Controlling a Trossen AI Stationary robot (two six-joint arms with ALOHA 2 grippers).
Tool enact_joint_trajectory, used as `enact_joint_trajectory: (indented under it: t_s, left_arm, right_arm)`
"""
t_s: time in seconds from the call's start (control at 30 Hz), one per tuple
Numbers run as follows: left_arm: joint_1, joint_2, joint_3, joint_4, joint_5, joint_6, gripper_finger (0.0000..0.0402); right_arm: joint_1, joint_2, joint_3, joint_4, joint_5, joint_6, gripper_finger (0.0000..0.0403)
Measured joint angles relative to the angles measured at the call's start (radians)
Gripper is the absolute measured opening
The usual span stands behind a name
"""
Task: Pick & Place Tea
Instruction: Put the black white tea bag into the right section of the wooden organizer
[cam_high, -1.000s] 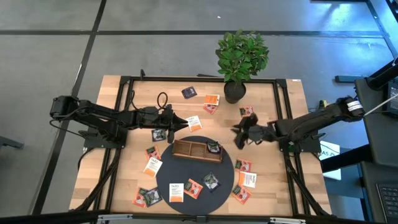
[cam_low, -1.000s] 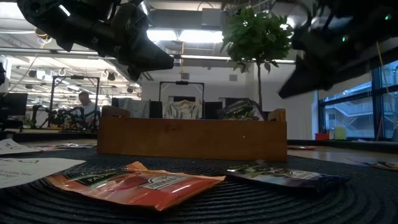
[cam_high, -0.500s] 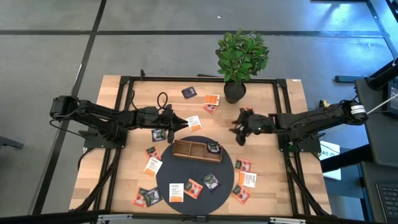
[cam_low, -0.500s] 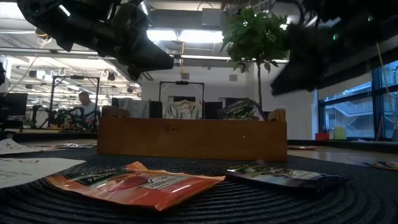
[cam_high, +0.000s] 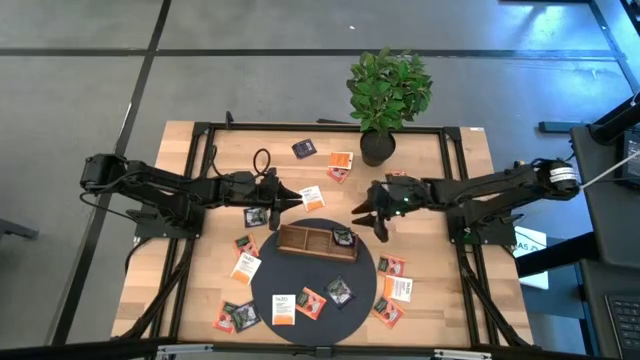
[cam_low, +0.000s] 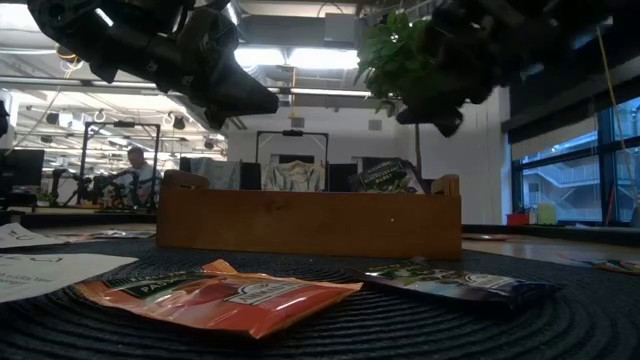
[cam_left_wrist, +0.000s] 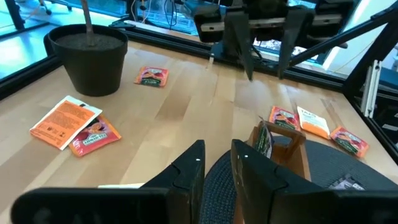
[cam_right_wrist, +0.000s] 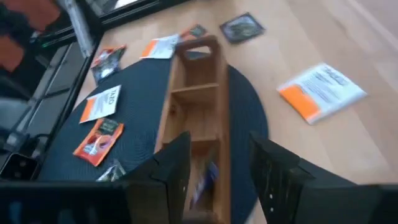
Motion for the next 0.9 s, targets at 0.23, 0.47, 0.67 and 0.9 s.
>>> enact_joint_trajectory:
  t_s: [0.23,0.47,0.67,0.9]
  left_arm:
    - [0.0,0.0,0.0,-0.004,0.0,0.0,0.0075]
    - [0.0,0.0,0.0,-0.009,0.0,0.0,0.0075]
    - [0.0,0.0,0.0,-0.014,0.0,0.0,0.0075]
    - [0.0,0.0,0.0,-0.024,-0.001,0.0,0.0075]
  right_arm:
    - [-0.015,0.207,0.221,-0.255,-0.03,-0.101,0.0151]
    - [-0.015,0.355,0.365,-0.388,-0.066,-0.143,0.0151]
    - [-0.015,0.404,0.395,-0.447,-0.075,-0.147,0.0149]
    - [-0.006,0.406,0.395,-0.442,-0.083,-0.147,0.0093]
